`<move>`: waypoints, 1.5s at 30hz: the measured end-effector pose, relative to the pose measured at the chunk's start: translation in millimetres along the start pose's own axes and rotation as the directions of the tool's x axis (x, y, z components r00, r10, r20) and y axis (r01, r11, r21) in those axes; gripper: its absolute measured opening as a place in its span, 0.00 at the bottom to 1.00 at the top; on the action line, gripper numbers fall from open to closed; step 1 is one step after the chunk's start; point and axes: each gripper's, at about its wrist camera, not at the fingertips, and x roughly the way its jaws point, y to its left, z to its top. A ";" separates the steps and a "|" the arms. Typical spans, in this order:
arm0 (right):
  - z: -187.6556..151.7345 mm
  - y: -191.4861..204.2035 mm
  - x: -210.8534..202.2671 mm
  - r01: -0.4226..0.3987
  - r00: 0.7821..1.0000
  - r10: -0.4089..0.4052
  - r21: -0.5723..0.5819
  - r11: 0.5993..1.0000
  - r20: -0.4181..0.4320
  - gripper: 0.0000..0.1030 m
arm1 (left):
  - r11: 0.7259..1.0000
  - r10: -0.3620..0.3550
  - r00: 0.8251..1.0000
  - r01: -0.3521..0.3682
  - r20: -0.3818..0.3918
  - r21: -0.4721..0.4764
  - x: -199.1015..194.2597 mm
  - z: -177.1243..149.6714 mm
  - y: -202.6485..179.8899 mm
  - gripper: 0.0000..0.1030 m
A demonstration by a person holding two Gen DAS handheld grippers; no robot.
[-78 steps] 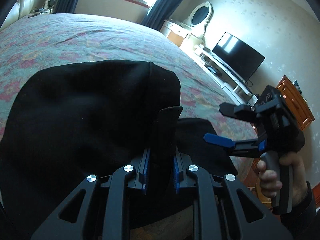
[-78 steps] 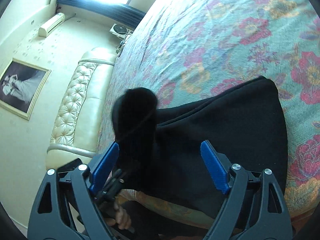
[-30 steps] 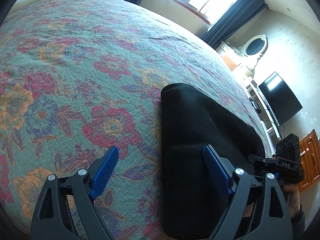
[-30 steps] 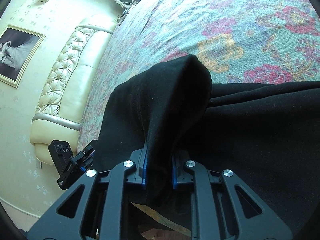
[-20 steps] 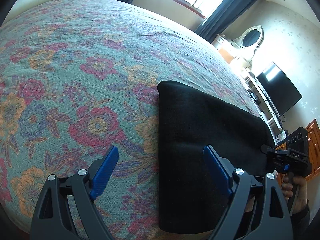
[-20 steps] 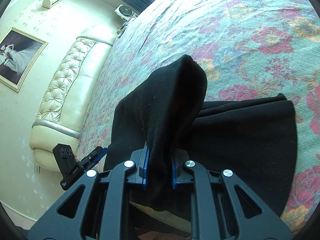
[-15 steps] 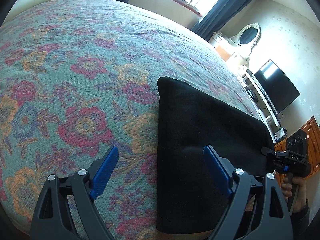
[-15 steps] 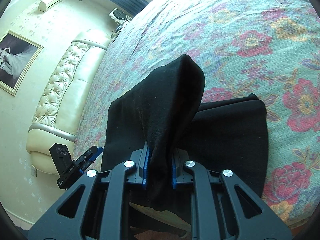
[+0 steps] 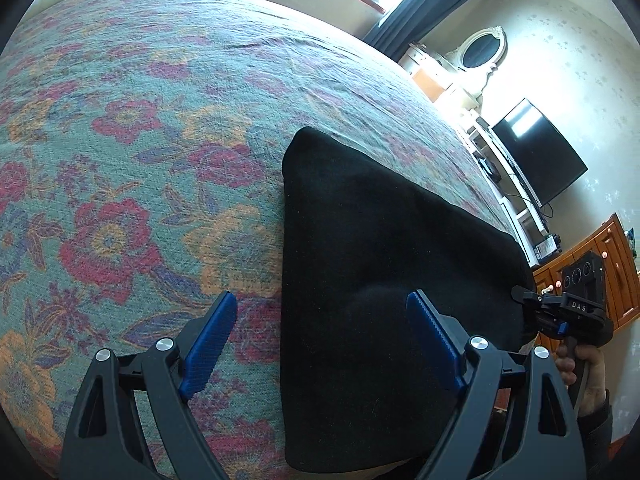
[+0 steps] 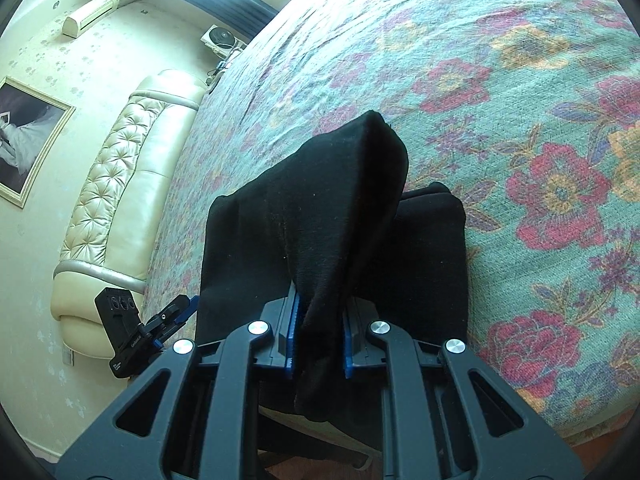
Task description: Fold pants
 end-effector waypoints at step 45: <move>-39.7 -64.5 -32.7 -0.074 0.989 0.088 0.117 0.990 -0.122 0.17 | 0.999 -0.038 0.996 0.038 -0.080 -0.001 25.3 -14.3 -11.5 0.83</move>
